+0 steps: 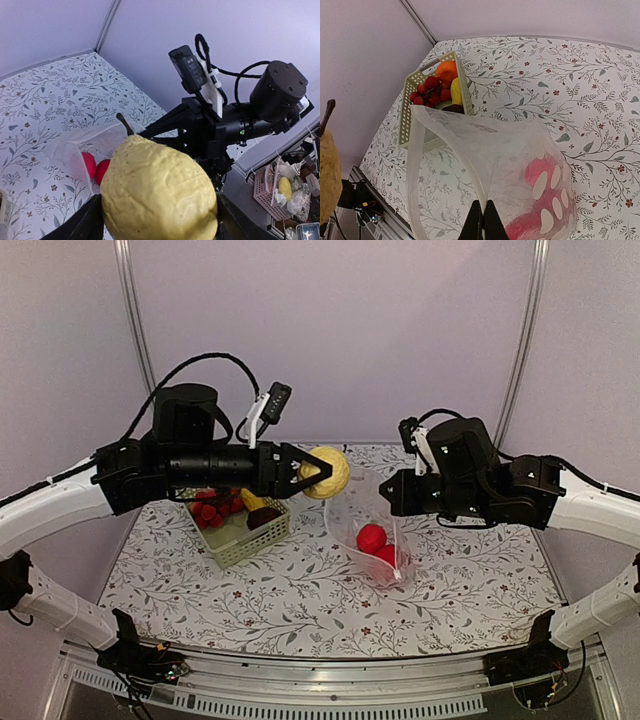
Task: Place the food in the zip-top bag and seal the zipper
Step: Place the fake fruit in the zipper food storage bag.
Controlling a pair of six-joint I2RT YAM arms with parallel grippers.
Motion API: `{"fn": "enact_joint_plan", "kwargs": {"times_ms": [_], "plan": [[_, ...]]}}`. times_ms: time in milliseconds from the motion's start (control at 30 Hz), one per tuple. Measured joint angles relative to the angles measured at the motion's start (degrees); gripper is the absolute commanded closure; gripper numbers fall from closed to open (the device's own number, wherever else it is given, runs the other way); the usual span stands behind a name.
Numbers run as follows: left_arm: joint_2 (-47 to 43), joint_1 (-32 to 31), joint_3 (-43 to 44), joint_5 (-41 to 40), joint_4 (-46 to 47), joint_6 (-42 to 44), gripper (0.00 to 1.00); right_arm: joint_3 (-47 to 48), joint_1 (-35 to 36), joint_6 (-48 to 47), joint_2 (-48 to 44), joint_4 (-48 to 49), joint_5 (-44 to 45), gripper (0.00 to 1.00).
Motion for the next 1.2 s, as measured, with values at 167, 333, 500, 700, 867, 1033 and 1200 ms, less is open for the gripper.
{"fn": "enact_joint_plan", "kwargs": {"times_ms": [167, 333, 500, 700, 867, 1033, 1200], "plan": [[5.1, -3.1, 2.3, 0.3, 2.5, 0.6, 0.29, 0.1, 0.0, 0.4, 0.2, 0.0, -0.8, 1.0], [10.5, -4.5, 4.3, -3.0, 0.2, 2.4, 0.29, 0.1, 0.0, 0.9, 0.2, 0.0, -0.9, 1.0], [14.6, -6.6, 8.6, -6.9, -4.7, 4.9, 0.29, 0.1, 0.0, 1.0, 0.2, 0.0, -0.9, 1.0], [16.4, -7.8, 11.5, -9.5, -9.3, 6.7, 0.29, 0.1, 0.0, 1.0, 0.2, 0.0, -0.9, 1.0], [16.4, -7.8, 10.3, -9.0, -10.3, 6.9, 0.29, 0.1, 0.0, 1.0, 0.1, 0.0, -0.8, 1.0], [17.5, -7.9, 10.2, -9.7, -11.6, 5.9, 0.25, 0.1, 0.0, 1.0, 0.0, 0.0, -0.9, 1.0], [22.8, -7.9, 15.0, -12.2, -12.5, 4.6, 0.19, 0.1, 0.0, 1.0, 0.0, 0.0, -0.9, 1.0]]}}
